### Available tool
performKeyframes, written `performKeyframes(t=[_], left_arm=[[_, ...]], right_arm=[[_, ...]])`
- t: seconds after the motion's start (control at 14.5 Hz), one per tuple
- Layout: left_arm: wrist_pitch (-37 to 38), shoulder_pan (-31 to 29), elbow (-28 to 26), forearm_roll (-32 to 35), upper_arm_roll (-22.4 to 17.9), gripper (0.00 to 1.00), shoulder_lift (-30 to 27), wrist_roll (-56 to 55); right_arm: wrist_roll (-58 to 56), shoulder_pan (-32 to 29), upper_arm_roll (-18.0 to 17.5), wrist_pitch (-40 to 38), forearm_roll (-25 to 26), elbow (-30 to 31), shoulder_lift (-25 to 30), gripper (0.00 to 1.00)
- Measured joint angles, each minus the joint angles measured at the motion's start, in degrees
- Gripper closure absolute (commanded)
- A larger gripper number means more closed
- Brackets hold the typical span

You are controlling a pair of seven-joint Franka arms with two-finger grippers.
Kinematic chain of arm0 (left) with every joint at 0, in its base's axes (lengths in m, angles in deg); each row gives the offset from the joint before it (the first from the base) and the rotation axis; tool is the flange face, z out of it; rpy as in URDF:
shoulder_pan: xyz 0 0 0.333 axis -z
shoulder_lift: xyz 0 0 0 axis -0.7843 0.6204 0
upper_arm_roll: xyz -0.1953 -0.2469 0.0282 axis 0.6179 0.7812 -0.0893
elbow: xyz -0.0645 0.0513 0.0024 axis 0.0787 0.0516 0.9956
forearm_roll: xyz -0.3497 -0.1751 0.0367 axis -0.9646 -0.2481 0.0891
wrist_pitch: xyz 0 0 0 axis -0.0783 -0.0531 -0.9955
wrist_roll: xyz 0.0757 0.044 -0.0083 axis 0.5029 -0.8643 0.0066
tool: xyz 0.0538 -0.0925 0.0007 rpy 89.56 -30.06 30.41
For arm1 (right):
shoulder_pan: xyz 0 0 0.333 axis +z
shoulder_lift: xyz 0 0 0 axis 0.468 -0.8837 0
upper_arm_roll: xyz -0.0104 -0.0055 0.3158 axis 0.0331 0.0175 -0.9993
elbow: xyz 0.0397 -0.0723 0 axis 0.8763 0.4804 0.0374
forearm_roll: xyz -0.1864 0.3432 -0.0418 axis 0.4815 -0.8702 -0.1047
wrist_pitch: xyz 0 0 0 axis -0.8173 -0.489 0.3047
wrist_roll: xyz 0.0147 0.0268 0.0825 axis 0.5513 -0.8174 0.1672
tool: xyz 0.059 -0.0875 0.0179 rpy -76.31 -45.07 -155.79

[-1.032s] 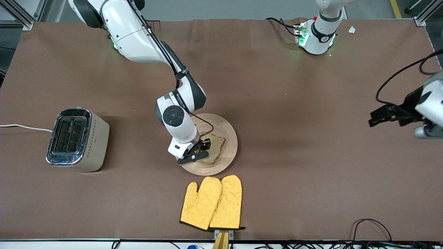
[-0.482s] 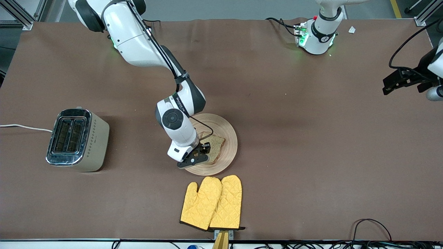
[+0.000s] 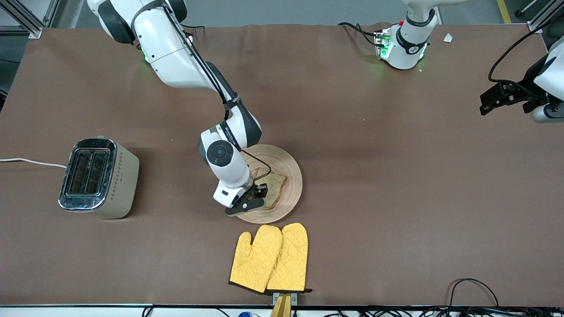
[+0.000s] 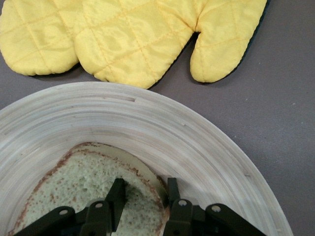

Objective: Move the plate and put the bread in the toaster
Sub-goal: 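Lift the bread and carry it over the toaster with the right gripper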

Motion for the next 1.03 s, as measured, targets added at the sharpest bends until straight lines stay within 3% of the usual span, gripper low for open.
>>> performKeyframes(t=[0.14,0.21,0.62,0.83,1.03], left_arm=[[-0.03,0.0,0.0,-0.01,0.0,0.0,0.0,0.0],[-0.04,0.0,0.0,-0.01,0.0,0.0,0.0,0.0],[-0.14,-0.04,0.0,-0.01,-0.01,0.0,0.0,0.0],[-0.17,-0.04,0.0,-0.01,-0.01,0.0,-0.01,0.0],[-0.2,-0.04,0.0,-0.01,-0.02,0.0,-0.01,0.0]], right_arm=[[0.0,0.01,-0.13,0.04,-0.03,-0.08,0.0,0.98],[0.0,0.04,-0.19,0.04,-0.03,-0.16,0.0,1.0],[0.0,0.03,-0.12,-2.04,-0.79,-1.29,0.2,1.0],[0.0,0.02,0.56,-12.57,-0.94,-3.76,3.18,1.0],[-0.19,0.0,4.89,-24.66,-0.4,-5.22,10.6,0.99]])
